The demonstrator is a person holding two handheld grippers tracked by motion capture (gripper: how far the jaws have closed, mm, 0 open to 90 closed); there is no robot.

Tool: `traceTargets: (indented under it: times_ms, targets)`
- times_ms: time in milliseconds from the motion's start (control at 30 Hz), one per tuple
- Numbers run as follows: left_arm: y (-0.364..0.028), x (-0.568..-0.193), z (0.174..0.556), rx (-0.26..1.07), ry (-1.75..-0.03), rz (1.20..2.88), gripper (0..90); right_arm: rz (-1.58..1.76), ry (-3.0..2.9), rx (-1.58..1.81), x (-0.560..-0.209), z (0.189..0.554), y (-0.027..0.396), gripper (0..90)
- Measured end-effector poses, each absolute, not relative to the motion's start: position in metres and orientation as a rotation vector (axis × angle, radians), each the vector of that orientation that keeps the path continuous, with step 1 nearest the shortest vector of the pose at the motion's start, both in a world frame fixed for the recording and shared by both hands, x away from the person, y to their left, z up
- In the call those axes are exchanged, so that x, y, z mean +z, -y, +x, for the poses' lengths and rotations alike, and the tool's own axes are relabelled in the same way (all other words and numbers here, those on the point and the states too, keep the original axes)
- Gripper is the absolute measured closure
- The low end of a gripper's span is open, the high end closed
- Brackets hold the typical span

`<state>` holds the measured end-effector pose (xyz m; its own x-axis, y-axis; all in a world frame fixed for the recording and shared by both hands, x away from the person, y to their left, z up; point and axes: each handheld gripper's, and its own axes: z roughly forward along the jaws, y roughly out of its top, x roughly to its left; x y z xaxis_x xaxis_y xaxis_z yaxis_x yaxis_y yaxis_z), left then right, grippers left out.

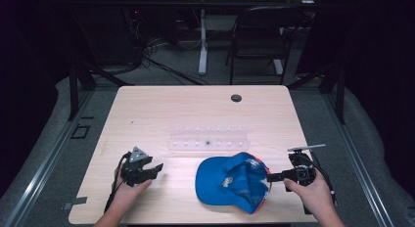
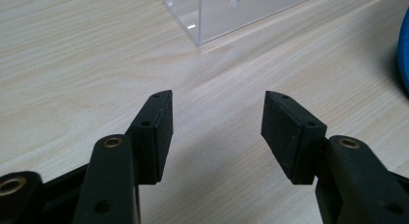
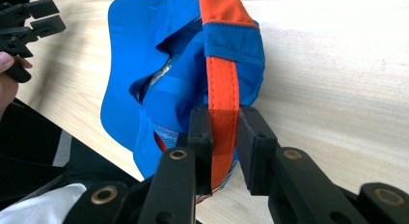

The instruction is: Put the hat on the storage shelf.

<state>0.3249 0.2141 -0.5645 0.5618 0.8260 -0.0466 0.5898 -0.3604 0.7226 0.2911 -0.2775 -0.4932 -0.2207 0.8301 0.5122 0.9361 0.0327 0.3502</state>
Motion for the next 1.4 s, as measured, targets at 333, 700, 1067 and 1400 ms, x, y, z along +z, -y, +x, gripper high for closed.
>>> traceTargets:
  times_ms: [333,700,1067,1400]
  targets:
    - [-0.214,-0.565,0.325,0.429,-1.125,2.093,45.2,-1.802,2.188,-0.834,-0.48,0.301,0.272,77.6]
    - [-0.212,-0.565,0.324,0.426,-1.127,2.092,45.2,-1.857,2.196,-0.753,-0.461,0.31,0.272,77.6]
    - [-0.212,-0.566,0.324,0.427,-1.124,2.096,45.2,-1.875,2.231,-0.65,-0.439,0.317,0.27,77.6]
    - [-0.211,-0.566,0.324,0.425,-1.126,2.096,45.2,-1.884,2.225,-0.624,-0.422,0.325,0.265,77.6]
